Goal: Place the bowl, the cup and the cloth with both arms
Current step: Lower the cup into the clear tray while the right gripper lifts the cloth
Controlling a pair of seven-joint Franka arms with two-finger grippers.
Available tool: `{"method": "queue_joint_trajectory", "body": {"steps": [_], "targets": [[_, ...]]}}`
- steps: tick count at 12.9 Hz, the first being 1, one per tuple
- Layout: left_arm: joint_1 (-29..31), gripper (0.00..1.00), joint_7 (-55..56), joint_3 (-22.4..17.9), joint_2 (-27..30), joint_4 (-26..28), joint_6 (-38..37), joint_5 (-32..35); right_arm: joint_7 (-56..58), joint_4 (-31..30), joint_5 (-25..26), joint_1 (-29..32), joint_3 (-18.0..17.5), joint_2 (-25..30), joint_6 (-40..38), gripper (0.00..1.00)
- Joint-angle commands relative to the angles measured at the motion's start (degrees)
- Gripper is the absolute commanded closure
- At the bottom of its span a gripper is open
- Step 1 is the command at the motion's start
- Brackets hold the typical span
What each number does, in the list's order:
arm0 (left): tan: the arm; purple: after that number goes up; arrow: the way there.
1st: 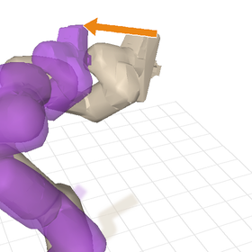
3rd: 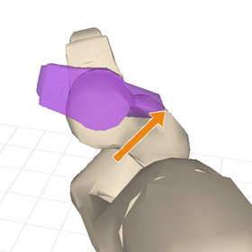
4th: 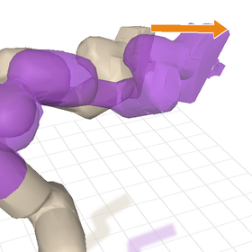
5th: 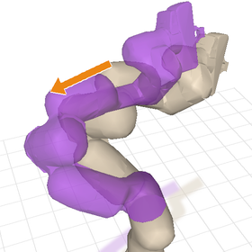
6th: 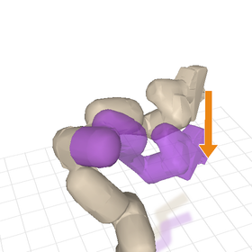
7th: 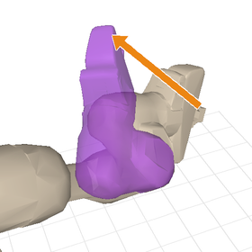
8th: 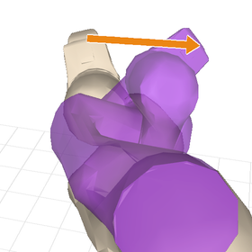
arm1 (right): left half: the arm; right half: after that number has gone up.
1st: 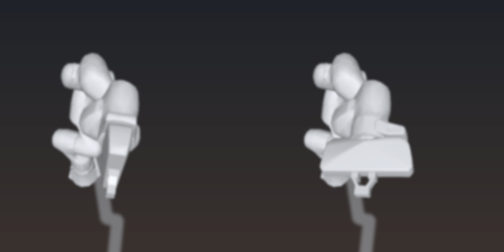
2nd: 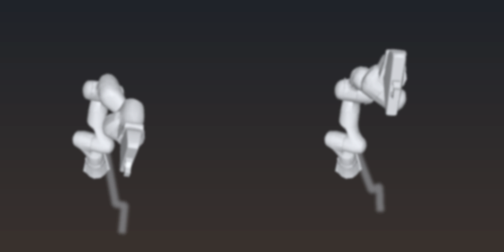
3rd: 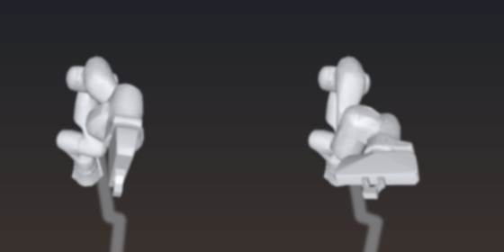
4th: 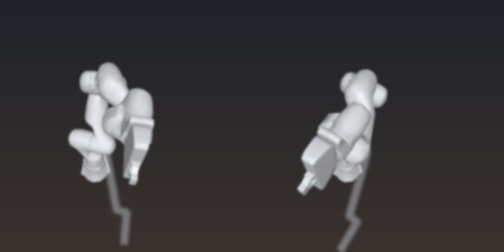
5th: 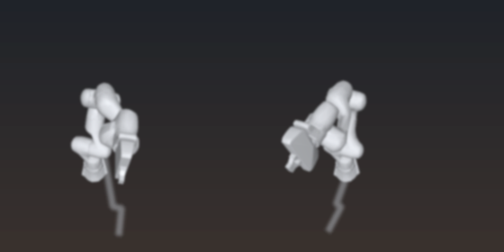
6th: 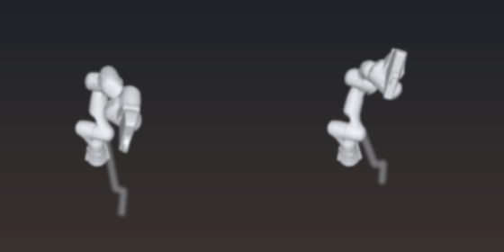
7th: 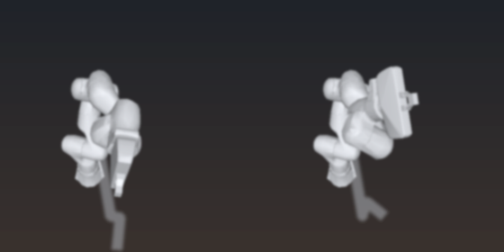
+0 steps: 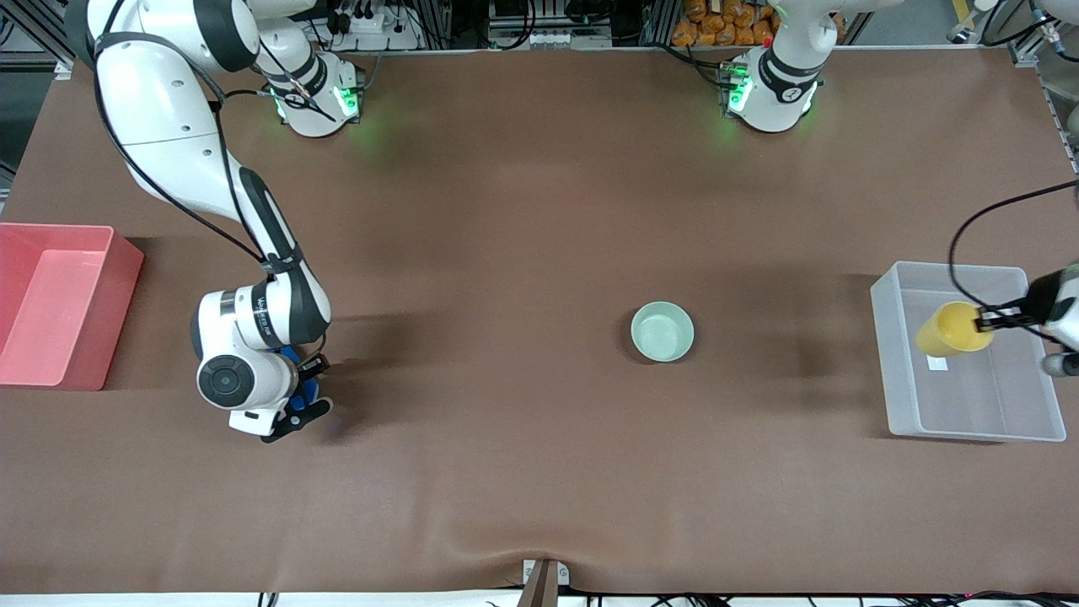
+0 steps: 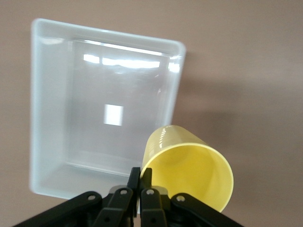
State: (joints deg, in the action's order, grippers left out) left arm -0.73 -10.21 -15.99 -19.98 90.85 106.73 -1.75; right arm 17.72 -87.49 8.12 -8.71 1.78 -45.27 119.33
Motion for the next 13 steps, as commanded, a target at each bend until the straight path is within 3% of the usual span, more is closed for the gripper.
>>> {"method": "queue_joint_trajectory", "body": {"steps": [1, 3, 6, 10, 13], "targets": [[1.3, 1.00, -5.9, -2.2, -9.4, -8.3, -0.8, -1.0, 0.5, -0.3, 0.6, 0.7, -0.2, -0.1, 1.5, 1.00], [2.1, 1.00, -6.7, -2.2, -12.2, -8.3, 2.9, -3.9, 0.5, -0.4, -0.1, 1.9, -0.4, -0.1, 2.5, 1.00], [3.6, 1.00, -10.2, -2.1, -15.6, -8.1, 7.0, -7.4, 0.5, 0.4, -6.1, 3.3, -0.4, 0.1, 2.8, 1.00], [3.7, 1.00, -12.0, -2.1, -19.0, -7.5, 13.1, -9.8, 0.5, 0.9, -6.9, 3.3, -0.3, 0.8, 6.9, 1.00], [4.0, 1.00, -13.7, -2.1, -20.5, -7.4, 15.4, -11.3, 1.3, 4.7, -6.1, 3.3, -0.1, 2.8, 6.7, 1.00]]}}
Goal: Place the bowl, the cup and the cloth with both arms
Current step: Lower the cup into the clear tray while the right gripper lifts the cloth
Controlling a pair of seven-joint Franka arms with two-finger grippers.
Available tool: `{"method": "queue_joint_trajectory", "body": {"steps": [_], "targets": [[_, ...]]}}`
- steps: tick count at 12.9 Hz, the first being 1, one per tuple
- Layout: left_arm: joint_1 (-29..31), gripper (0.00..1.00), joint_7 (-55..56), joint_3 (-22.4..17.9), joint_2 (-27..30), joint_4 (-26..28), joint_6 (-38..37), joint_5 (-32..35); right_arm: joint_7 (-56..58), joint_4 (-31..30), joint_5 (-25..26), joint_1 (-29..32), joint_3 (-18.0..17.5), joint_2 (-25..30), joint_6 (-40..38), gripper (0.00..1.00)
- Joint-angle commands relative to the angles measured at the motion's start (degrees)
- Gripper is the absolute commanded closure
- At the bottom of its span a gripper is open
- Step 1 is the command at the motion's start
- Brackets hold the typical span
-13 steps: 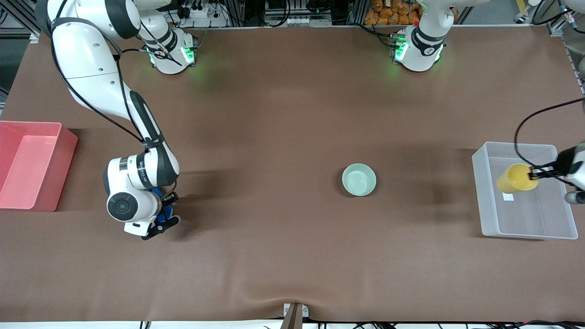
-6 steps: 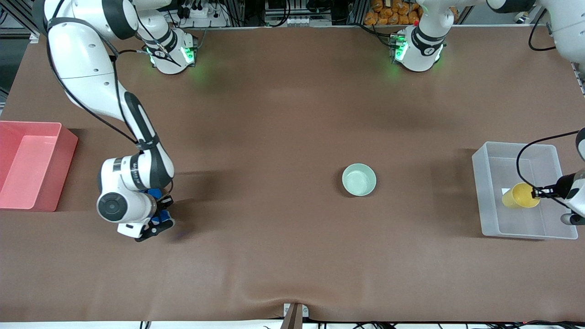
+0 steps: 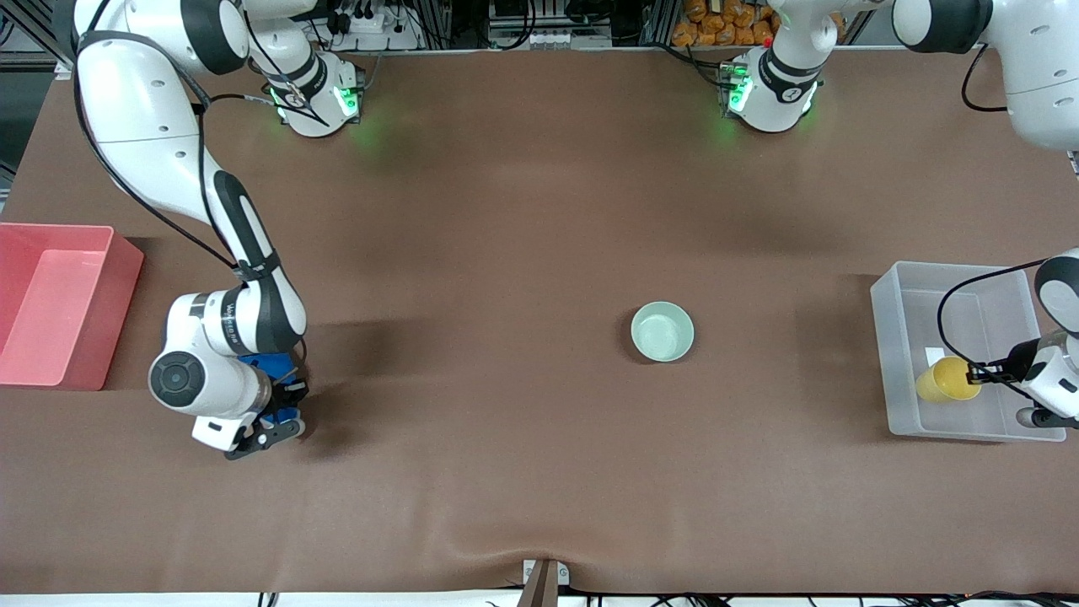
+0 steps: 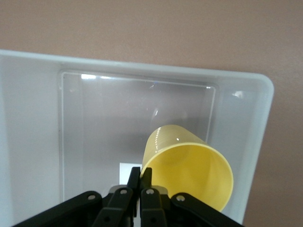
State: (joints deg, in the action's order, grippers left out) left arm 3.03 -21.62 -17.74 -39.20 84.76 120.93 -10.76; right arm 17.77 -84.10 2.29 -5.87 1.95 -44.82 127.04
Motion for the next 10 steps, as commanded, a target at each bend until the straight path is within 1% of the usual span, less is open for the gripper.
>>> {"method": "queue_joint_trajectory", "body": {"steps": [1, 3, 4, 6, 7, 8, 9, 10], "targets": [[0.2, 1.00, -2.5, -0.4, -1.8, -1.4, 1.8, -3.6, 1.4, 1.3, -0.2, 0.4, -0.1, 3.7, -1.1, 1.00], [0.2, 1.00, -2.5, -0.4, -2.8, -1.4, 2.0, -5.5, 1.9, 0.8, -0.2, 1.7, -0.1, 7.2, -1.5, 1.00], [0.3, 1.00, -2.7, -0.4, -3.2, -1.4, 2.0, -5.5, 4.0, 0.7, -0.3, 2.2, -0.1, 9.5, -3.0, 1.00], [0.2, 1.00, -3.2, -0.4, -3.9, -1.6, 2.0, -5.9, 5.6, 0.8, -0.7, 4.8, -0.2, 12.8, -8.7, 1.00], [0.2, 0.84, -3.3, -0.4, -4.2, -1.9, 2.0, -5.9, 5.7, 0.8, -0.8, 6.0, -0.2, 14.4, -10.5, 1.00], [0.1, 0.56, -4.0, -0.4, -4.2, -1.9, 2.0, -5.8, 6.5, 0.8, -0.8, 7.6, -0.2, 15.8, -12.8, 1.00], [0.2, 0.33, -4.8, -0.4, -4.2, -1.9, 2.0, -5.6, 6.7, 0.7, -0.9, 9.0, -0.2, 17.6, -15.4, 1.00], [0.1, 0.23, -5.8, -0.5, -4.0, -1.9, 2.0, -5.3, 6.9, 0.7, -0.9, 11.1, -0.2, 19.0, -16.5, 1.00]]}}
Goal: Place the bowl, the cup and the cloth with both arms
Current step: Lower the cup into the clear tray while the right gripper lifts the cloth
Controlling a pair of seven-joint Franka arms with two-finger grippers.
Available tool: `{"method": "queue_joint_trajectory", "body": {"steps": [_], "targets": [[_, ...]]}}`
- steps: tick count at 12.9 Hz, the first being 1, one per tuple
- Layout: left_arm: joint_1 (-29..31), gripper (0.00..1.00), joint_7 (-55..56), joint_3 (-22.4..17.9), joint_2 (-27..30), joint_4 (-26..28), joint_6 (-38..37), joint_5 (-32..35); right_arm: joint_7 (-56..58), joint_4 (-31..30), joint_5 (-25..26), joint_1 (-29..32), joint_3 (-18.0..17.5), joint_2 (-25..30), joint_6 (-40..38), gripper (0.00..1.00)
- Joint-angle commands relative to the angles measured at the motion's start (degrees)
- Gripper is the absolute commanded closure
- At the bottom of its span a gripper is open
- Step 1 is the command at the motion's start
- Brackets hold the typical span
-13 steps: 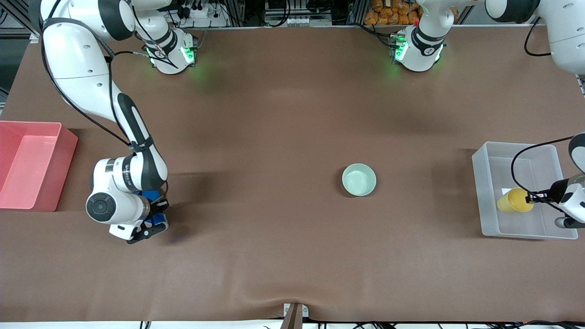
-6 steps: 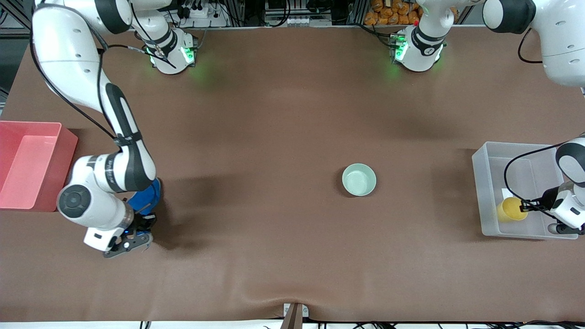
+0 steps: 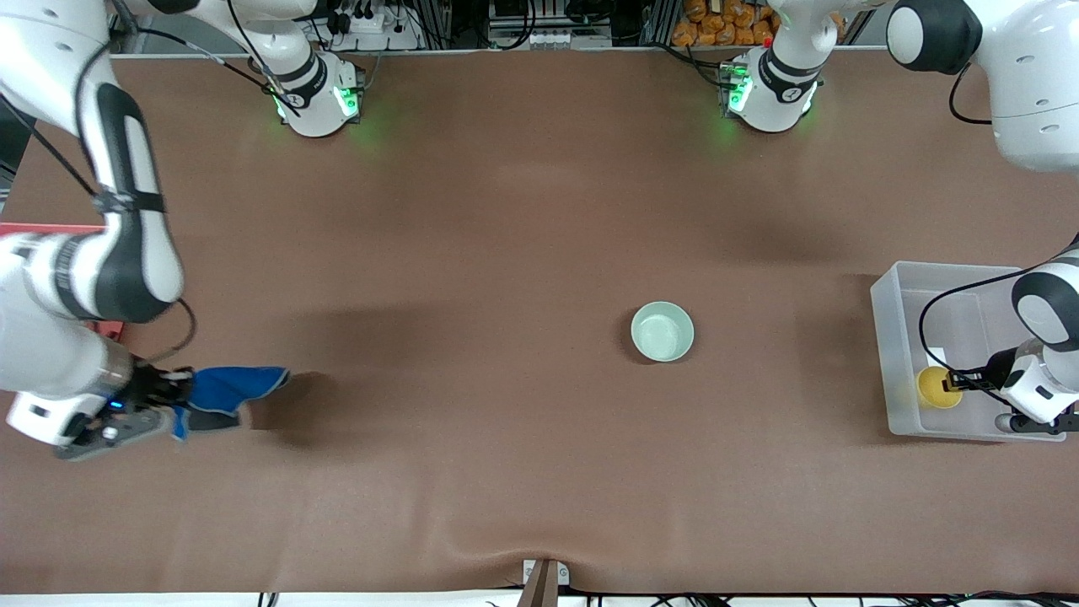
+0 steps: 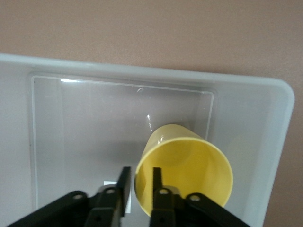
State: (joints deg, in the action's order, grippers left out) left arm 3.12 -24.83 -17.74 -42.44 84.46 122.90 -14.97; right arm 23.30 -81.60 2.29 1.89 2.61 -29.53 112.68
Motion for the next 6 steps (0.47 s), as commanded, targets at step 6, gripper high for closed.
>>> {"method": "queue_joint_trajectory", "body": {"steps": [6], "targets": [[-0.6, 0.00, -2.8, -2.3, 6.5, -1.7, -9.7, 1.0, 14.6, -1.5, -1.1, 18.2, -0.9, 7.3, -7.7, 1.00]]}}
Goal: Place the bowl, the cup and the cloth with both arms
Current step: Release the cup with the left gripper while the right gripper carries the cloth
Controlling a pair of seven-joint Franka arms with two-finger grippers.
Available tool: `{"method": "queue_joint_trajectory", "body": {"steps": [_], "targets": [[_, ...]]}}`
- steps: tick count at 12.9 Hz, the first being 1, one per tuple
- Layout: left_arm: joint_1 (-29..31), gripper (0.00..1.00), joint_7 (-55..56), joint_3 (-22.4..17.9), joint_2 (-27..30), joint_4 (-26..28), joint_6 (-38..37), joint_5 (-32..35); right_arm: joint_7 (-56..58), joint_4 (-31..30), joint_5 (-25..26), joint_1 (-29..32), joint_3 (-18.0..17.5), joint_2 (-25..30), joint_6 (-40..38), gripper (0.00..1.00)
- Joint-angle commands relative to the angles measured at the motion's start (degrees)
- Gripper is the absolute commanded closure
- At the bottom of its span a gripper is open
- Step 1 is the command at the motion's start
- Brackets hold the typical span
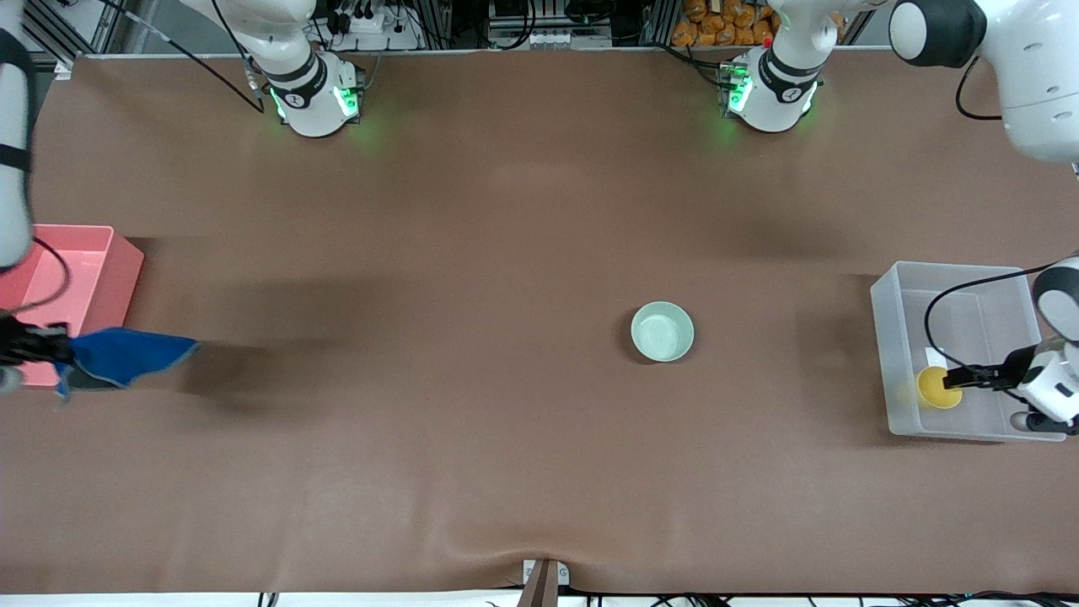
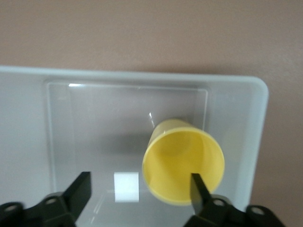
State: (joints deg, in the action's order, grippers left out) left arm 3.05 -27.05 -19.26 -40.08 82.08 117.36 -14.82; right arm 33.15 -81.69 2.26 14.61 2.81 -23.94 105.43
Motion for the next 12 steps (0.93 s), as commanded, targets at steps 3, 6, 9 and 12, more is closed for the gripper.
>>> {"method": "queue_joint_trajectory", "body": {"steps": [3, 6, 9, 12], "targets": [[-5.1, 0.00, 12.2, -0.5, 9.4, 2.1, -9.9, 4.6, 12.8, -1.3, -1.1, 14.1, -1.2, 2.6, -0.7, 1.00], [-6.0, 0.00, 18.9, 4.7, 17.5, 9.9, -9.7, 8.0, 18.9, -1.3, -2.6, 20.8, -1.2, 4.2, -1.4, 1.00], [-6.5, 0.00, 33.2, 12.8, 26.0, 23.2, -2.3, 11.4, 23.3, -1.5, -4.6, 25.5, -1.1, 4.3, -3.1, 1.00], [-6.6, 0.02, 49.5, 22.5, 25.9, 27.7, 1.0, 17.7, 24.3, -1.8, -6.3, 27.6, -1.1, 3.7, -5.2, 1.00]]}}
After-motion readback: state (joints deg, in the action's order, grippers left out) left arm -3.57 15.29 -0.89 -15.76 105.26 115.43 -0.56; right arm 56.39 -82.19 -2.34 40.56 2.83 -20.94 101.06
